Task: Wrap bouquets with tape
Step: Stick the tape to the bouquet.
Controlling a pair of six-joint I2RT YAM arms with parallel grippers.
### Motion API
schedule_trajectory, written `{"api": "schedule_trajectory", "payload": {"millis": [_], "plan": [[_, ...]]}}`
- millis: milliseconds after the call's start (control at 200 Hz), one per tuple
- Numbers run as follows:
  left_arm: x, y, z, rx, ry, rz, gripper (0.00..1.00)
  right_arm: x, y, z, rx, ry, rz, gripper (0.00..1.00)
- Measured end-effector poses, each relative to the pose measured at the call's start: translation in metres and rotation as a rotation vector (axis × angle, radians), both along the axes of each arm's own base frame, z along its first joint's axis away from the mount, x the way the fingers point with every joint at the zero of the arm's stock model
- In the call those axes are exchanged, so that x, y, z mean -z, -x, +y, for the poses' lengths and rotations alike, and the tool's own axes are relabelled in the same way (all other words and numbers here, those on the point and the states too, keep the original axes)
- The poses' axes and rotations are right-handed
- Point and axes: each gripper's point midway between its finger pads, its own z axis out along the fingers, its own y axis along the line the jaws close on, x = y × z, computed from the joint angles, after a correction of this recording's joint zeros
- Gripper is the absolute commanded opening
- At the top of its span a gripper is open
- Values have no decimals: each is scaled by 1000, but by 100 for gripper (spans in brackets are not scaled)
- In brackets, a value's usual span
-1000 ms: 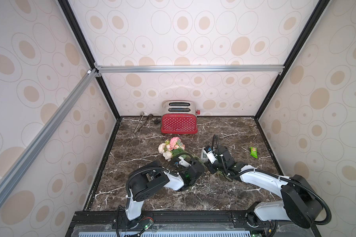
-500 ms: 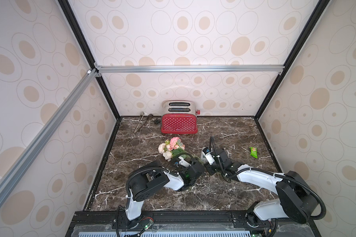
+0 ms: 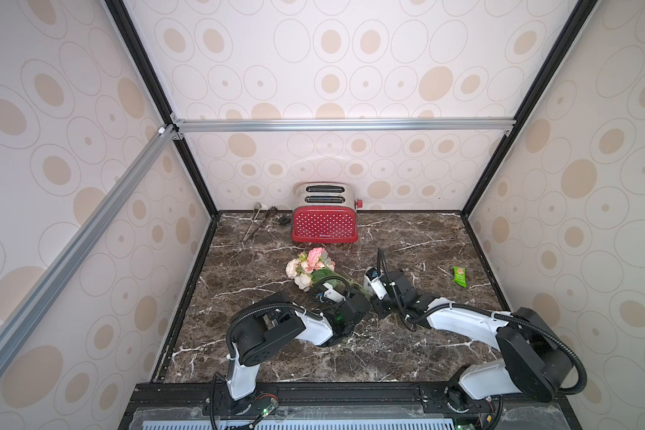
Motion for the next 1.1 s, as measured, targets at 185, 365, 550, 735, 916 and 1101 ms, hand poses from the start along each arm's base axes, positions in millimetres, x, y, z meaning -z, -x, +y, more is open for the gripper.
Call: {"api": "schedule_trajectory", "payload": {"millis": [185,365,550,735,916,1101], "plan": [[-1,-1,1,-4,-2,0,0,-1,-1,1,-5,2,-2,31],[-4,-2,4,-14,0,-6,0,-4,-4,4,-6,0,-4,29],[-5,-3,5,-17,-1,-8,0,-4,-4,7,-9,-8,2,40],[-6,-2,5,-12,-5,-9,0,-14,-4,7,10,-35,-8,48],[-6,-2,5,-10,-13,-11,0,-51,0,8,43,-125,-30,51],[-2,0,8,-9,-26,-9,0,-76,9,5,137,-263,22,42]]}}
